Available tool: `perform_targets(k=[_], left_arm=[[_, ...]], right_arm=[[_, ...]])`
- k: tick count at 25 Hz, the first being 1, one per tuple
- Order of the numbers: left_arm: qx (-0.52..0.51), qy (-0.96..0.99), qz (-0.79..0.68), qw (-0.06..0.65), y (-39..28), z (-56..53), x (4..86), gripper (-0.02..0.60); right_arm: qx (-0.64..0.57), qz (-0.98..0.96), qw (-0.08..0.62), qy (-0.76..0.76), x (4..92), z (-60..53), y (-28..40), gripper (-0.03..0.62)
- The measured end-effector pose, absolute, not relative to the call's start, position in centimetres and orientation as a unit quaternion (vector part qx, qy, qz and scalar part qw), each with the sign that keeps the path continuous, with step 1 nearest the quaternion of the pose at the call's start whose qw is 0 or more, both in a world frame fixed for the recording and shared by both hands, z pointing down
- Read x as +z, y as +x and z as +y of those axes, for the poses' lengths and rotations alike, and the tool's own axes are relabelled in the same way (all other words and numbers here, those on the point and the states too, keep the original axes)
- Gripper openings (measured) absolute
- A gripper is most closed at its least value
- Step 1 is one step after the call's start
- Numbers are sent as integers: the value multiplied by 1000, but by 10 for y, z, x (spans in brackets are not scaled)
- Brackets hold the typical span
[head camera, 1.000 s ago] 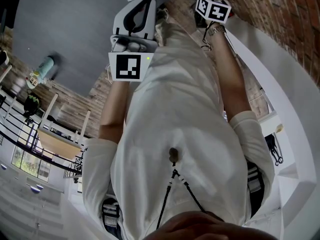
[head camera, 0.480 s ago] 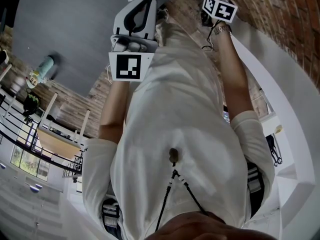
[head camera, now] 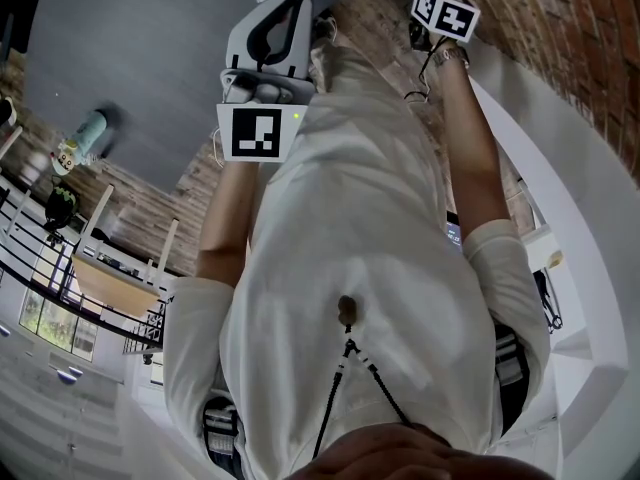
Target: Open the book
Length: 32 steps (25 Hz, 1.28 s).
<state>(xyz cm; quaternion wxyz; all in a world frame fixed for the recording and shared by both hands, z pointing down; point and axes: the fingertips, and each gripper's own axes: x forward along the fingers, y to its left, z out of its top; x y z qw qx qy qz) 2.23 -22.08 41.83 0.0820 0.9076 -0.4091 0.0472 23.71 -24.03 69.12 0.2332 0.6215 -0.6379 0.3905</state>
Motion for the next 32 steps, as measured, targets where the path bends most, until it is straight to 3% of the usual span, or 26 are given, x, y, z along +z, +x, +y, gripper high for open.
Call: perform_targets(k=[23, 32], left_arm=[[44, 902, -421, 83, 8, -225, 417, 22], [40, 903, -420, 80, 7, -220, 416, 22]], right_arm=[[413, -616, 227, 631, 711, -243, 245, 72], [408, -586, 257, 652, 719, -220, 262, 67]])
